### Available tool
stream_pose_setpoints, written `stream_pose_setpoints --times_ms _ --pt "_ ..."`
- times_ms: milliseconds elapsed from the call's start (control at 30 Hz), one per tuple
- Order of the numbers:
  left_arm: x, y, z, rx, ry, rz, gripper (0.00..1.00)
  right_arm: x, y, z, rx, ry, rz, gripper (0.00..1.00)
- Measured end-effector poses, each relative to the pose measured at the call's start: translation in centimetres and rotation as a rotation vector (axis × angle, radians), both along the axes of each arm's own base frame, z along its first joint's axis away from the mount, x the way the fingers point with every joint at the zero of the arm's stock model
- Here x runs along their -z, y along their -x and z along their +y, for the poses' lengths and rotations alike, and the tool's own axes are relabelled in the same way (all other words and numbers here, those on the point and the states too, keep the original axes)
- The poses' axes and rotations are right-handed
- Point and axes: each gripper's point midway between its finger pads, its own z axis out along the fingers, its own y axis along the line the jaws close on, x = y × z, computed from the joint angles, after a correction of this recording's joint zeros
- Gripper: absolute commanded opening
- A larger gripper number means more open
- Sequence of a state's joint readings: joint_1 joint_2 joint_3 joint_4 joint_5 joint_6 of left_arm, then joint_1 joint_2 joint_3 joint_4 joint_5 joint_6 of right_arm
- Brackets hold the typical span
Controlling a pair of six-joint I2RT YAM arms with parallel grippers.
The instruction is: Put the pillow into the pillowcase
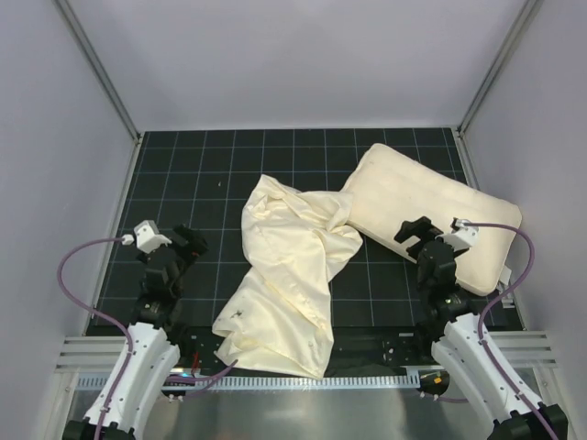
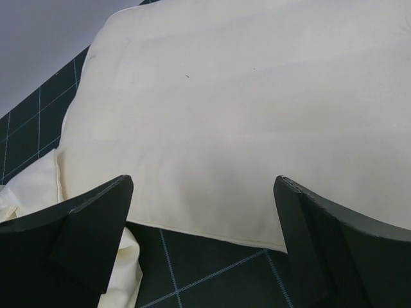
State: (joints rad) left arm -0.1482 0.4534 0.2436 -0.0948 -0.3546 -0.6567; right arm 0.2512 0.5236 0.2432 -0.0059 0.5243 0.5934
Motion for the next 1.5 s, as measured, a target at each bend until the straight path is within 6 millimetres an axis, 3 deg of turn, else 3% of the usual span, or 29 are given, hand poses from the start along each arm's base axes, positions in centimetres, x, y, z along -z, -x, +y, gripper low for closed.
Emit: stream_pose_setpoints --times_ms 200,333,467,633,800,1000,1167,1333,1500 --pt "2.7 -0.8 -2.5 0.137 0.014 0.117 1.00 -1.1 0.0 1.8 -0.121 -0.008 -0.075 1.00" --pt "3.5 -1.6 -4.8 0.253 0.027 0.160 1.00 -1.8 0.1 5.0 -0.326 0.014 -0.177 0.98" --pt "3.6 -2.5 -8.0 0.372 0.033 0.185 1.00 -1.7 0.1 7.7 -0.487 0.034 -0.187 0.90" --pt "2.0 -6.1 -12.4 0.476 0.020 0.221 1.00 -0.1 -0.3 10.9 -0.663 0.017 -0.098 0.91" --pt "1.7 -9.9 -14.4 0.471 0.054 0.240 1.00 -0.1 -2.6 13.4 -0.760 -0.013 0.003 0.91" --pt "4.8 -13.0 -15.2 0.439 0.057 0.334 1.00 -1.2 -4.9 16.6 -0.848 -0.025 0.031 0.90" --pt "7.3 -14.8 -16.2 0.439 0.073 0.387 0.98 -1.6 -8.2 18.6 -0.870 -0.029 0.076 0.83" --pt "8.6 -16.6 -17.6 0.456 0.118 0.387 0.86 -0.1 -10.1 19.2 -0.864 -0.038 0.135 0.71" --pt "8.1 -18.5 -19.1 0.492 0.157 0.357 0.47 1.2 -11.6 19.6 -0.849 -0.038 0.186 0.50"
